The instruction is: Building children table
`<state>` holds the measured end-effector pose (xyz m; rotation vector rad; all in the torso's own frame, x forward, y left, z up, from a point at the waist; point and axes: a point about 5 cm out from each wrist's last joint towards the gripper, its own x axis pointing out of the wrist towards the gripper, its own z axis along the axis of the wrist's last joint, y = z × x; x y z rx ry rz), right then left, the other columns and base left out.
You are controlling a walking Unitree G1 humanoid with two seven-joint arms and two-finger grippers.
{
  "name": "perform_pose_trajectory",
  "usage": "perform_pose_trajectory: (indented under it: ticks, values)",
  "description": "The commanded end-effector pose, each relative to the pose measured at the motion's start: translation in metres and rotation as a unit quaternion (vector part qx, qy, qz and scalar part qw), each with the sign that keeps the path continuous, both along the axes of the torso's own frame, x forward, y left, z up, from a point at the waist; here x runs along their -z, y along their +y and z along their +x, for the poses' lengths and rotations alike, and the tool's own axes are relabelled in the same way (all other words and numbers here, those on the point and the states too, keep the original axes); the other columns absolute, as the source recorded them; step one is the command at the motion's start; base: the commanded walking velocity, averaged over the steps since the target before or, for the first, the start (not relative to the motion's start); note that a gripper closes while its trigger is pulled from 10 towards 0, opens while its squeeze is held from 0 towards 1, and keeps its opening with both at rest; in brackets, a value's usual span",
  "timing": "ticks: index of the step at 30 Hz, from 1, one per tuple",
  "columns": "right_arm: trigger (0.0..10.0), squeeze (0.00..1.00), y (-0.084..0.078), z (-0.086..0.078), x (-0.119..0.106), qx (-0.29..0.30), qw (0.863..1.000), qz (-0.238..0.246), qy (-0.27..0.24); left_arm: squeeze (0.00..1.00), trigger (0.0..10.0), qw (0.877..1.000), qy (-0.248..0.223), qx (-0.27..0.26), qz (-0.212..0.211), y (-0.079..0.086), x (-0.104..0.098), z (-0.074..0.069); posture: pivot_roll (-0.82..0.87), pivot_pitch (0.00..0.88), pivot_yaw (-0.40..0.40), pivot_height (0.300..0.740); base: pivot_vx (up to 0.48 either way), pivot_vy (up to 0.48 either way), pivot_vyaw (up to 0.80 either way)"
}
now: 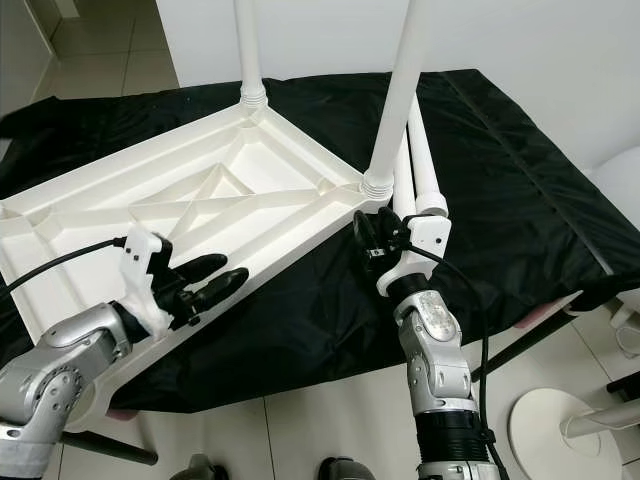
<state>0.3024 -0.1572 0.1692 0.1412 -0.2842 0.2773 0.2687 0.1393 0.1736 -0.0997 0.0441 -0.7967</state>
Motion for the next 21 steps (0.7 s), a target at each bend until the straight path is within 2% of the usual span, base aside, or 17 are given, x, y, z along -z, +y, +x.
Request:
perform_pose_trajectory:
  ticks: [1,9,14,15,17,18,21]
  values:
    - [10.0,0.0,-0.003,-0.002,0.001,0.006,1.0,0.001,0.005,0.0,10.0,1.0,0.001,-0.007,0.009,0.0,0.003,0.001,-0.04,0.098,0.024,0.74,0.0,0.0,0.0]
    - [10.0,0.0,-0.003,-0.003,0.001,0.009,1.0,0.001,0.006,0.0,10.0,0.999,0.001,-0.028,0.028,-0.006,0.004,0.005,-0.04,0.096,0.029,0.74,0.0,0.0,0.0]
    - [10.0,0.0,-0.003,-0.003,0.002,0.011,1.0,0.003,0.006,0.0,10.0,0.997,0.012,-0.04,0.057,-0.011,0.009,0.009,-0.04,0.095,0.029,0.74,0.0,0.0,0.0]
    - [10.0,0.0,-0.002,-0.002,0.001,0.011,1.0,0.003,0.005,0.04,10.0,0.994,0.014,-0.09,0.063,-0.006,0.011,0.021,-0.04,0.094,0.033,0.74,0.0,0.0,0.0]
    - [10.0,0.0,-0.002,-0.002,0.001,0.011,1.0,0.003,0.005,0.04,10.0,0.992,0.014,-0.104,0.064,-0.005,0.011,0.024,-0.04,0.094,0.033,0.74,0.0,0.0,0.0]
    - [10.0,0.0,-0.002,-0.002,0.001,0.012,1.0,0.004,0.005,1.0,10.0,0.991,0.012,-0.117,0.067,-0.005,0.01,0.028,-0.04,0.093,0.034,0.74,0.0,0.0,0.0]
    - [10.0,0.0,-0.002,-0.002,0.001,0.013,1.0,0.005,0.004,1.0,10.0,0.987,0.011,-0.138,0.077,-0.005,0.009,0.034,-0.04,0.094,0.038,0.74,0.0,0.0,0.0]
